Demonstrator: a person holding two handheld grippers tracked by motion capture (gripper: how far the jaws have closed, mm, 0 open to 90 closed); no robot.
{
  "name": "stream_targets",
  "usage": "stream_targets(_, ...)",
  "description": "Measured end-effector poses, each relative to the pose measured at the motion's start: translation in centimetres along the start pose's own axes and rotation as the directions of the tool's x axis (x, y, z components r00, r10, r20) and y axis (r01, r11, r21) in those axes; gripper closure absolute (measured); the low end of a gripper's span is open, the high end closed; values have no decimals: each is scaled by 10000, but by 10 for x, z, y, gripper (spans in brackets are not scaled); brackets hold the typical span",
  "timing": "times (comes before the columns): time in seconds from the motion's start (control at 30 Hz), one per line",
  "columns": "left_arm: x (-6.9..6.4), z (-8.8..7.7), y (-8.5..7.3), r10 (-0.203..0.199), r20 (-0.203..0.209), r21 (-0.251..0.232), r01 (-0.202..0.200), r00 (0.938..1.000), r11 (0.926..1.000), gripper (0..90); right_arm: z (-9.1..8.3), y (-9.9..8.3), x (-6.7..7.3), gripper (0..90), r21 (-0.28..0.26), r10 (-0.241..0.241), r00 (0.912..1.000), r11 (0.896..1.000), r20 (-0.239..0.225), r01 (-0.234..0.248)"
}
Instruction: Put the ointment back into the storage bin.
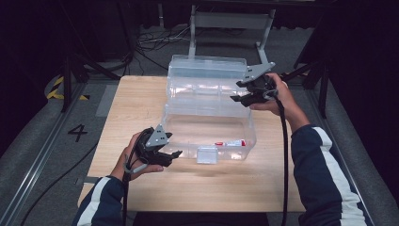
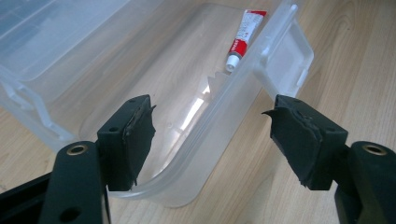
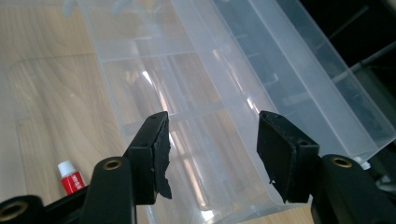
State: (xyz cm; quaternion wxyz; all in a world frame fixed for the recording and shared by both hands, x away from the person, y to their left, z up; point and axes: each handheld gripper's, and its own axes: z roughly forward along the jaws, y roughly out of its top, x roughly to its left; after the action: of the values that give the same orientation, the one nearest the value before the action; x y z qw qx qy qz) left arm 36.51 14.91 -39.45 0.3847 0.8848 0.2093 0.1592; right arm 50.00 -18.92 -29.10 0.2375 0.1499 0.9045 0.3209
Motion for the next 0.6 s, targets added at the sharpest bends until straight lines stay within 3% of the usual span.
stream_targets(0.13,1,6,1,66,160,181,-69,9998,9998,356,10,2,-5,447,505,27,10000,9987,-18,-26)
stream_targets(0.33,2,16,0,209,469,618,-238,9987,9978,435,21,3,-13,465,827,149,9997,9965,-199,-132)
stream_targets(0.37,3,18,0,294,670,709,-342,9973,9969,436,23,4,-13,474,896,26,9999,9960,-169,-11)
stream_targets(0.53,6,22,1,222,693,823,-279,9973,9962,470,27,12,-14,501,1129,-197,9984,9933,-532,256)
stream_targets(0.6,7,23,1,173,772,839,-238,9969,9962,485,24,16,-14,485,1145,-344,9990,9927,-279,374)
